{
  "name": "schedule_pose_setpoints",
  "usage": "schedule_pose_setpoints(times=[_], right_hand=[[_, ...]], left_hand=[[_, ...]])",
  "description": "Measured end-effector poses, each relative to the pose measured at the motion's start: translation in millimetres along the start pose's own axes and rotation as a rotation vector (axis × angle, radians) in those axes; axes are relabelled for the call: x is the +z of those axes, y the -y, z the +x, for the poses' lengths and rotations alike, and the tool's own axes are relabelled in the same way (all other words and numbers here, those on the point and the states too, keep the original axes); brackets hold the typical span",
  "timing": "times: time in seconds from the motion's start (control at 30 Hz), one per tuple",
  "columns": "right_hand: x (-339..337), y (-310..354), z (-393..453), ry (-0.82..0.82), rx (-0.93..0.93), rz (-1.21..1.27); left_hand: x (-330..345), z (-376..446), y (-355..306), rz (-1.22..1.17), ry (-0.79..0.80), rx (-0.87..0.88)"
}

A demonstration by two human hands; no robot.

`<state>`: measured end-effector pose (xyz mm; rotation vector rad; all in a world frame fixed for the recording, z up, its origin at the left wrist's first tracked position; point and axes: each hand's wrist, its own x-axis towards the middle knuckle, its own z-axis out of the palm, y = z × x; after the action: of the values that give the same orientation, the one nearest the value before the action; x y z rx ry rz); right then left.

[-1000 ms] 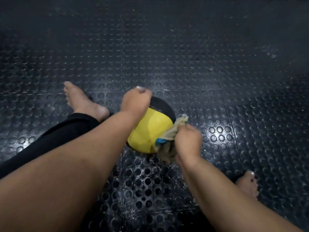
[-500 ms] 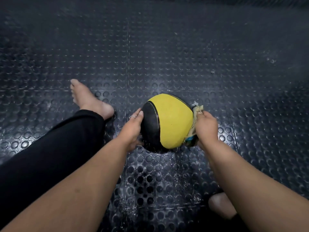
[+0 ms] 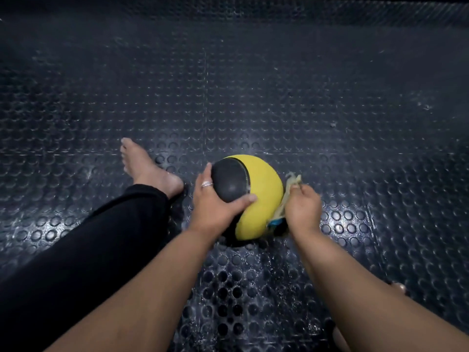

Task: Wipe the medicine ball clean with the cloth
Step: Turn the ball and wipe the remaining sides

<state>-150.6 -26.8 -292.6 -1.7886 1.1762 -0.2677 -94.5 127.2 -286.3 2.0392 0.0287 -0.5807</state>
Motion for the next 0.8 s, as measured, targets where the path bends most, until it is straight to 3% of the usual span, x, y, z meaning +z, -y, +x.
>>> schedule_pose_setpoints(times=[0.07, 0.17, 0.23, 0.37, 0.5, 0.57, 0.63, 0.8], right_hand=[[-8, 11, -5, -0.053, -0.321, 0.033], [-3, 22, -8, 0.23, -0.795, -0.286], [13, 30, 0, 0.364, -0.929, -0.454], [54, 67, 26, 0.456, -0.973, -0.672], [87, 108, 48, 0.68, -0.786, -0.991], [88, 111, 52, 0.704, -0.773, -0.903], [74, 97, 50, 0.63, -0.826, -0.726], [12, 27, 17, 0.238, -0.739, -0.249]], left_hand=[[16, -6, 2, 0.088, -0.031, 0.102], [28, -2, 5, 0.235, 0.02, 0.134], [28, 2, 7, 0.243, 0.02, 0.149], [24, 6, 12, 0.181, -0.032, 0.134], [30, 3, 11, 0.194, -0.015, 0.172], [25, 13, 13, 0.125, -0.039, 0.151], [20, 20, 11, 0.101, -0.029, 0.121], [21, 21, 9, 0.082, -0.028, 0.129]])
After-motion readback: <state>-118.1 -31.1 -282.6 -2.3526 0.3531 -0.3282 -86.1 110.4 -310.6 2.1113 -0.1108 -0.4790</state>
